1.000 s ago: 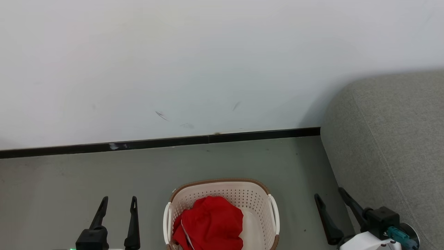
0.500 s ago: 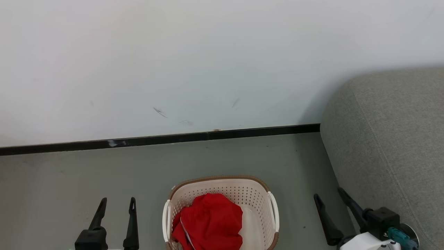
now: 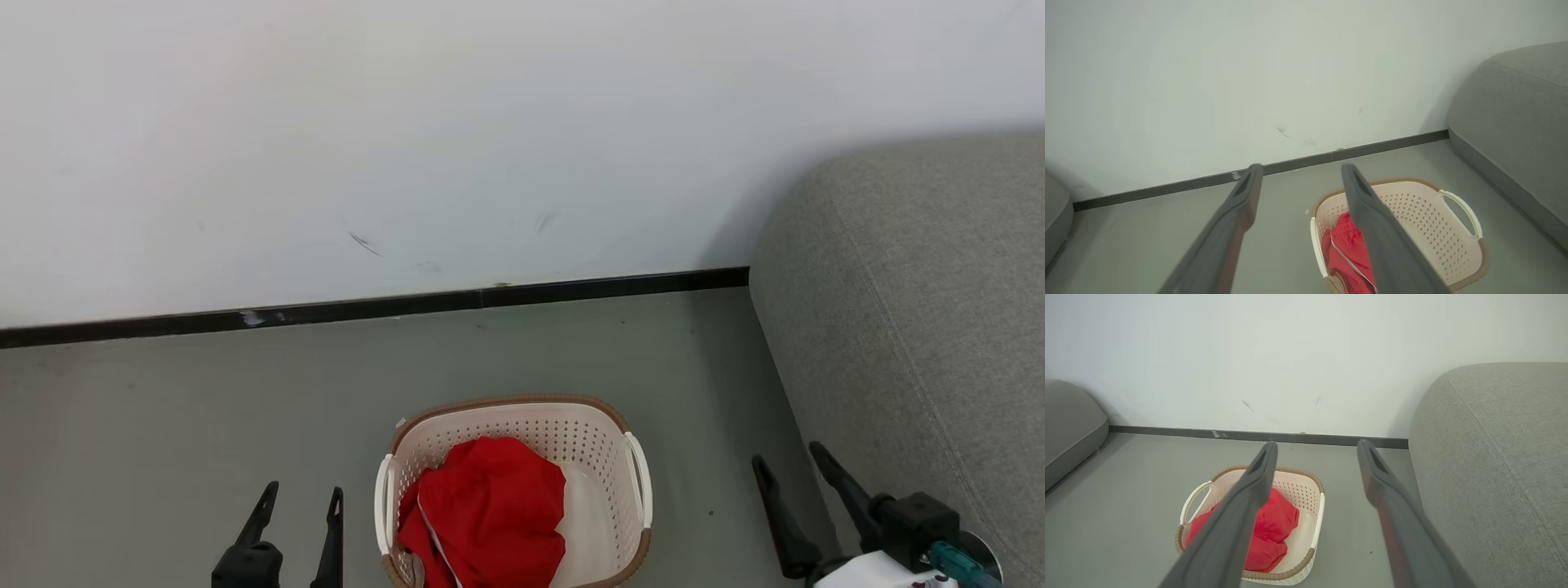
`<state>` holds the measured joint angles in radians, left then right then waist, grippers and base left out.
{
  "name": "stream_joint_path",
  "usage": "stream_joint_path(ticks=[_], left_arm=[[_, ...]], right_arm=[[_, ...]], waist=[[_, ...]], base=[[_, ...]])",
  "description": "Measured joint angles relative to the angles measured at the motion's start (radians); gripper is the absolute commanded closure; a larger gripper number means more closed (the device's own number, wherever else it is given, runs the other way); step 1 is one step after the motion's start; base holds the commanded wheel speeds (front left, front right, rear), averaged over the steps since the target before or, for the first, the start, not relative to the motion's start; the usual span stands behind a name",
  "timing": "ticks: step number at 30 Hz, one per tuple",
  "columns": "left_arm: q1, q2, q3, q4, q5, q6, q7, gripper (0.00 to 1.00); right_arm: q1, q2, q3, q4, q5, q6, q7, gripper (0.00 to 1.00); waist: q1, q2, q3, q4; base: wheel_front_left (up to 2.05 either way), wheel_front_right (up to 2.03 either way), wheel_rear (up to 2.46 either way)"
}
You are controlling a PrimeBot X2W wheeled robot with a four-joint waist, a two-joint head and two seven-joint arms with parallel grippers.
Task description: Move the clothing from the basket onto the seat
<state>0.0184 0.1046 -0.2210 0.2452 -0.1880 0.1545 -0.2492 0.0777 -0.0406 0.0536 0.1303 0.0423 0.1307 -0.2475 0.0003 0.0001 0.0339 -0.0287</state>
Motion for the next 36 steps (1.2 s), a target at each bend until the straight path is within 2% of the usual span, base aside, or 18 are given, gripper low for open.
stream_joint_path(ticks=[18,36], left_arm=[[-0.138,-0.012,-0.135,0.111,0.070,-0.077,0.029,0.00],[-0.297,-0.022,-0.195,0.237,0.138,-0.097,0.055,0.00]], right_arm=[[-0.007,0.001,-0.036,-0.095,0.000,0.000,0.000,0.00],[-0.095,0.001,-0.044,-0.176,0.010,0.000,0.000,0.00]], waist=[[0.0000,0.0000,0.115,-0.030],[-0.0001,0.0000,0.288,-0.079]], base=[[0.00,0.00,0.00],[0.00,0.00,0.00]])
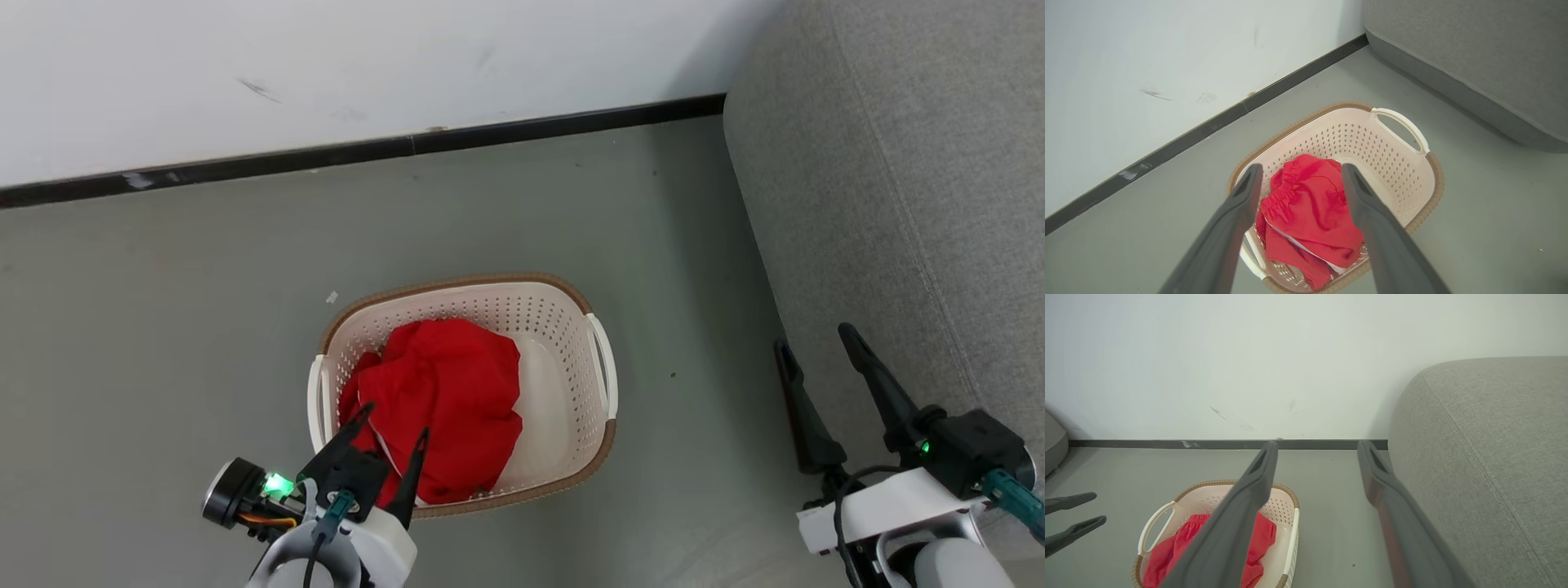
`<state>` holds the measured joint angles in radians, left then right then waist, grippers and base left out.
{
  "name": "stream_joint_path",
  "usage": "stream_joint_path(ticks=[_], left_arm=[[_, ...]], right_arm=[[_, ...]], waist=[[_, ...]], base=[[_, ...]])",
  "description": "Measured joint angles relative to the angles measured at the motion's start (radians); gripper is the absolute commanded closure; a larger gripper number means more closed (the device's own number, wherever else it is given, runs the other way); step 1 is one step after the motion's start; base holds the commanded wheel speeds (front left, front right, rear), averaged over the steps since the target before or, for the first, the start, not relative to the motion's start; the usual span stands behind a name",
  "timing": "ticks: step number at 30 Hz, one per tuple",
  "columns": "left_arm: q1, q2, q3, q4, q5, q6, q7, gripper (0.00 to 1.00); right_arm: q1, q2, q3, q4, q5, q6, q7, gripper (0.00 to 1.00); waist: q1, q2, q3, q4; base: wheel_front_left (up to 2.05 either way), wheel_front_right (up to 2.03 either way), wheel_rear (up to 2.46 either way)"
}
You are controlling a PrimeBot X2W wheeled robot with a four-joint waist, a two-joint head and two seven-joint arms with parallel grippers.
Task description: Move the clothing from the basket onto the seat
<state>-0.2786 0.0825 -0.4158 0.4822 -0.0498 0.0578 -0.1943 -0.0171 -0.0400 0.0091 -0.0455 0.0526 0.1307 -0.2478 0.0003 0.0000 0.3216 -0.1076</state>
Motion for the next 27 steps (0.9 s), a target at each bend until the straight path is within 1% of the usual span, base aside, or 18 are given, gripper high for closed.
stream_joint_path(ticks=[16,27], left_arm=[[-0.150,-0.011,-0.029,0.110,0.052,0.000,0.001,0.00],[-0.218,-0.003,-0.033,0.200,0.074,0.002,0.009,0.00]], right_arm=[[-0.135,0.000,0.009,-0.042,0.026,0.000,0.000,0.00],[-0.211,-0.001,0.034,-0.044,0.055,0.000,0.000,0.00]], waist=[[0.0000,0.0000,0.178,-0.073],[0.0000,0.0000,0.278,-0.125]], base=[[0.00,0.00,0.00],[0.00,0.00,0.00]])
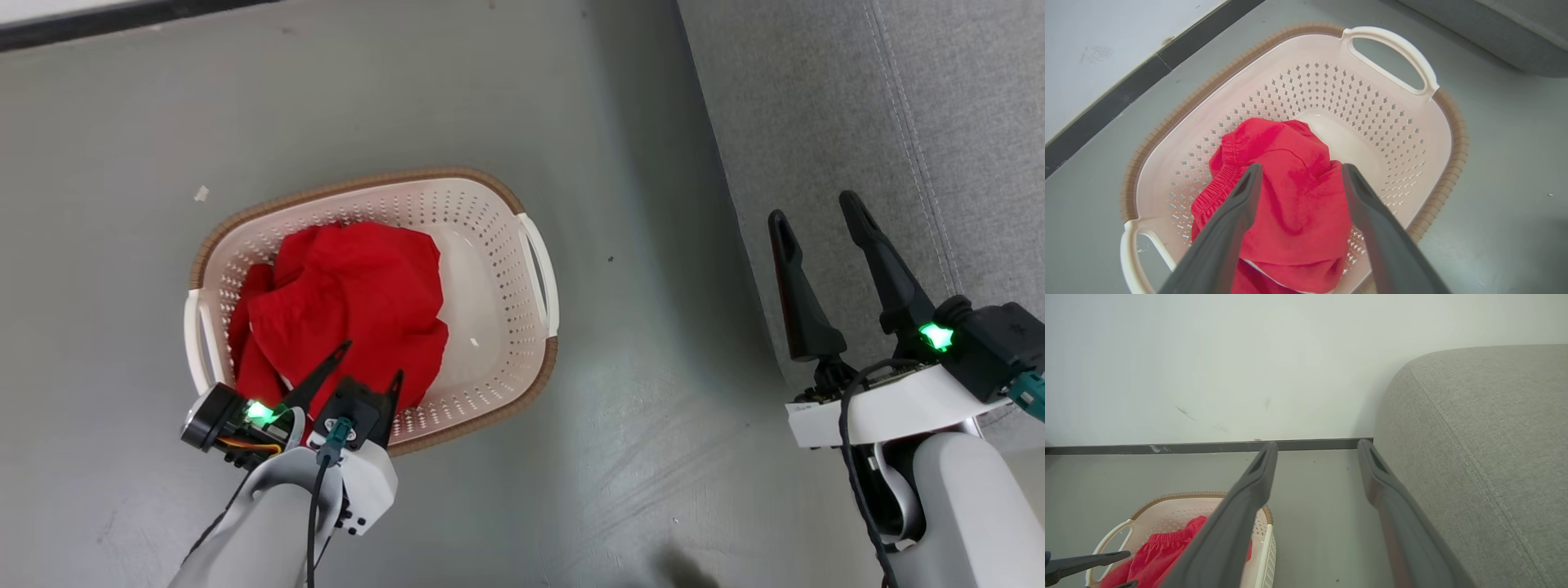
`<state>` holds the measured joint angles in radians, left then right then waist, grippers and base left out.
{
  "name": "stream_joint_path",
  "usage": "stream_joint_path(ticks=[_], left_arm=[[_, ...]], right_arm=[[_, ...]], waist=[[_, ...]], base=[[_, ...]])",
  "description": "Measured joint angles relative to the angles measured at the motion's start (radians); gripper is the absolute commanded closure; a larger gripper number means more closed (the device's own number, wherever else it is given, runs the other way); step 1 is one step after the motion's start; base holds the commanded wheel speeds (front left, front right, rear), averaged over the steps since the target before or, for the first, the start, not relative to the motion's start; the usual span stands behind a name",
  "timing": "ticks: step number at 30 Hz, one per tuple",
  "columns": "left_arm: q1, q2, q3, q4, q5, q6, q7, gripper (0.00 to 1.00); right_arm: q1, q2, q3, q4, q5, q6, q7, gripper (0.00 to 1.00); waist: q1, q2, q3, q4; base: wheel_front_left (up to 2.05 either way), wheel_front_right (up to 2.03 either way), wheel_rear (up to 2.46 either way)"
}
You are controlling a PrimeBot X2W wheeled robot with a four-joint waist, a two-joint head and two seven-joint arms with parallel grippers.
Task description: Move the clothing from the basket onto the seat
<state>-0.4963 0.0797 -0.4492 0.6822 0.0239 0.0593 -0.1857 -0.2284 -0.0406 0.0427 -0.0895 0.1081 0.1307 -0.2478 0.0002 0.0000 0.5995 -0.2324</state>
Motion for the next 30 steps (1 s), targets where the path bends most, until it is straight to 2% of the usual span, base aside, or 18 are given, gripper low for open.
stream_joint_path(ticks=[6,10,21,28,29,30], left_arm=[[-0.035,0.014,0.000,0.053,0.023,0.010,0.010,0.00],[-0.064,0.021,0.013,0.098,0.023,0.033,0.026,0.00],[-0.129,0.051,0.042,0.184,0.050,0.120,0.073,0.00],[-0.158,0.055,0.050,0.235,0.058,0.161,0.116,0.00],[-0.161,0.056,0.049,0.241,0.060,0.168,0.121,0.11],[-0.164,0.056,0.049,0.246,0.064,0.168,0.124,0.35]], right_arm=[[-0.034,0.000,0.010,0.002,0.016,0.000,0.000,0.00],[-0.057,0.000,0.016,0.003,0.022,0.000,0.000,0.00],[-0.106,0.000,0.029,0.008,0.036,0.000,0.000,0.00],[-0.130,0.000,0.036,0.011,0.041,0.000,-0.007,0.00],[-0.130,0.000,0.036,0.013,0.041,0.000,-0.007,0.00],[-0.131,0.000,0.037,0.014,0.041,0.000,-0.007,0.00]], waist=[[0.0000,0.0000,0.046,-0.025],[0.0000,0.0000,0.080,-0.043],[0.0000,0.0000,0.143,-0.073],[0.0000,0.0000,0.171,-0.084],[0.0000,0.0000,0.175,-0.086],[0.0000,-0.0001,0.178,-0.087]], base=[[0.00,0.00,0.00],[0.00,0.00,0.00],[0.00,0.00,0.00],[0.00,0.00,0.00],[0.00,0.00,0.00],[0.00,0.00,0.00]])
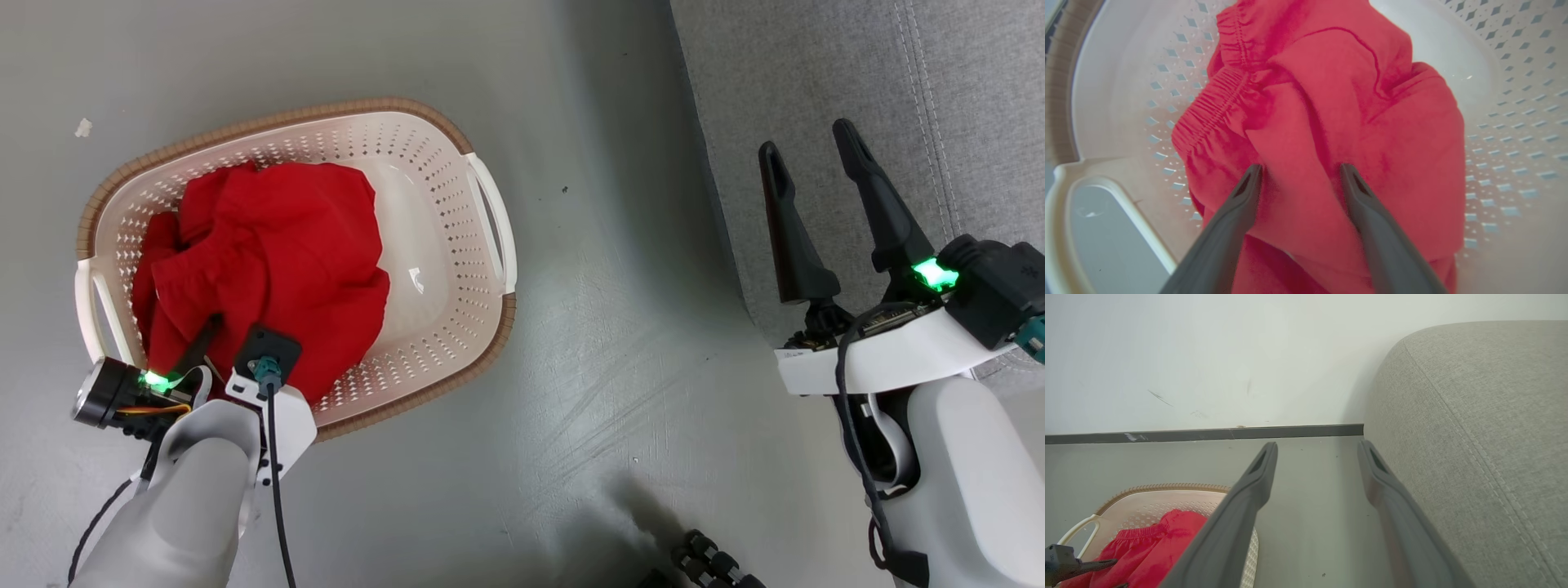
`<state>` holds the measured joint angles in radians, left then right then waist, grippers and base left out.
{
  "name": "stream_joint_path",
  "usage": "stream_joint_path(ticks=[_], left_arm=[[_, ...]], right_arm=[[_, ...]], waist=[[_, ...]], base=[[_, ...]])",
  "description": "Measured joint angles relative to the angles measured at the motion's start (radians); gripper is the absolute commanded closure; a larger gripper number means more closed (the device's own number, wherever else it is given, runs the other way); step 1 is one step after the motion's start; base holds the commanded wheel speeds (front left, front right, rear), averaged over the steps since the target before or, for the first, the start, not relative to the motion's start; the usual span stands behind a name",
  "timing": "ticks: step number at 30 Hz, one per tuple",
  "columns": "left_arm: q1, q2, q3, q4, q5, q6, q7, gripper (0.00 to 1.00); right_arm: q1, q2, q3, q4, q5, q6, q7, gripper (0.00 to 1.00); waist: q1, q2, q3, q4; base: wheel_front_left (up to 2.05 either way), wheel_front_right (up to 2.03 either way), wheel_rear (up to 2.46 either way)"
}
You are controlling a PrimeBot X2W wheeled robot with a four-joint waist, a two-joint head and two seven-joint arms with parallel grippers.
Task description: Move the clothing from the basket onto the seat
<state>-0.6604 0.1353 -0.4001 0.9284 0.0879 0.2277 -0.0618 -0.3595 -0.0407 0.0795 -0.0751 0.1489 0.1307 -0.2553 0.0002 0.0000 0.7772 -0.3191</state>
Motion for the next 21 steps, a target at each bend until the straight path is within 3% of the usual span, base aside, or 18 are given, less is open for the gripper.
stream_joint_path(ticks=[1,2,15,21], left_arm=[[-0.004,0.000,0.000,0.004,0.004,0.000,0.000,0.63],[-0.009,0.000,-0.002,0.006,0.004,0.000,0.000,1.00],[-0.055,-0.033,-0.021,-0.027,0.012,-0.003,-0.083,1.00],[-0.059,-0.051,-0.022,-0.072,-0.011,-0.030,-0.141,1.00]], right_arm=[[-0.003,0.000,0.001,0.002,0.001,0.000,0.000,0.00],[-0.009,0.000,0.002,0.003,0.004,0.000,0.000,0.00],[-0.056,0.000,-0.006,0.023,0.027,0.000,0.000,0.00],[-0.066,-0.001,-0.008,0.040,0.026,0.000,0.000,0.00]], waist=[[0.0000,0.0000,0.003,-0.001],[0.0000,0.0000,0.006,-0.002],[0.0000,0.0000,-0.006,0.005],[-0.0001,0.0000,-0.025,0.023]], base=[[0.00,0.00,0.00],[0.00,0.00,0.00],[0.00,0.00,0.00],[0.00,0.00,0.00]])
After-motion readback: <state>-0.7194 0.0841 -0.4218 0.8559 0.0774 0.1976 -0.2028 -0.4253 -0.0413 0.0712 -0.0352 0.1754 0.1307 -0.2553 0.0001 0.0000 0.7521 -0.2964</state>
